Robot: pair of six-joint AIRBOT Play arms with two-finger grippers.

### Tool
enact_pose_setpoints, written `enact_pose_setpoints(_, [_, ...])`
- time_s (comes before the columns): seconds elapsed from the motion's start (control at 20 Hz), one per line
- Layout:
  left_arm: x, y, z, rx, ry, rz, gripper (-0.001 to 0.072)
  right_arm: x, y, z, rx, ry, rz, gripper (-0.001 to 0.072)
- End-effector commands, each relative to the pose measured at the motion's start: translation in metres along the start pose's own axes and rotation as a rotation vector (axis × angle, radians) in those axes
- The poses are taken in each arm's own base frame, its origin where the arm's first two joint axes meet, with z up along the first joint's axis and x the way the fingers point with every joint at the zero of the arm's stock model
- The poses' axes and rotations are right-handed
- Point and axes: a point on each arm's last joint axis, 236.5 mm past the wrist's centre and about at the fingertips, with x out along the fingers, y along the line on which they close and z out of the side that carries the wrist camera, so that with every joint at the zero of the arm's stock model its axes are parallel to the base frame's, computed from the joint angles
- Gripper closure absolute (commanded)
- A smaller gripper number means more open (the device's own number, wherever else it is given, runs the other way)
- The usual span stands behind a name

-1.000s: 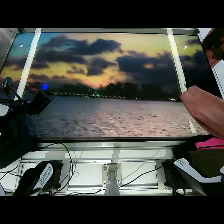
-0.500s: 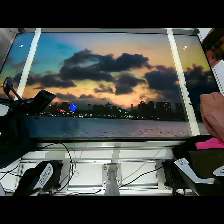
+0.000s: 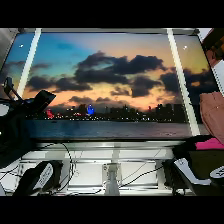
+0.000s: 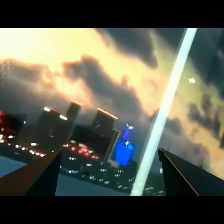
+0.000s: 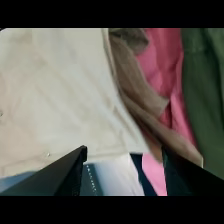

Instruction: Fold the clothes and pants, and hang the long-sleeved shirts on hangers.

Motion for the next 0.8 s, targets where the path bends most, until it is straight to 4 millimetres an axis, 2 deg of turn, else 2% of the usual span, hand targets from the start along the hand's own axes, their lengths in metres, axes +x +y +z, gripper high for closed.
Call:
enact_pose_setpoints(0.0, [0.0, 0.0, 0.0, 0.0, 0.0, 0.0, 0.002, -0.034, 0.009, -0.004, 0.012, 0.006, 0.045, 0.0156])
enact_pose_setpoints(0.15, [0.0, 0.0, 0.0, 0.0, 0.0, 0.0, 0.0019, -0.093, 0.033, 0.021, 0.072, -0.128, 0.185, 0.0157])
enact_pose_setpoints(0.25, [0.0, 0.0, 0.0, 0.0, 0.0, 0.0, 0.0019, -0.139, 0.061, 0.045, 0.106, -0.254, 0.346, 0.0157])
enact_pose_setpoints(0.35, [0.0, 0.0, 0.0, 0.0, 0.0, 0.0, 0.002, -0.183, 0.086, 0.052, 0.097, -0.319, 0.502, 0.0158])
enact_pose_setpoints(0.55, [0.0, 0.0, 0.0, 0.0, 0.0, 0.0, 0.0019, -0.248, 0.118, 0.043, 0.029, -0.385, 0.739, 0.0159])
enact_pose_setpoints(0.65, [0.0, 0.0, 0.0, 0.0, 0.0, 0.0, 0.002, -0.267, 0.138, 0.031, -0.08, -0.394, 0.839, 0.0159])
enact_pose_setpoints(0.75, [0.0, 0.0, 0.0, 0.0, 0.0, 0.0, 0.002, -0.276, 0.158, 0.006, -0.213, -0.371, 0.905, 0.0159])
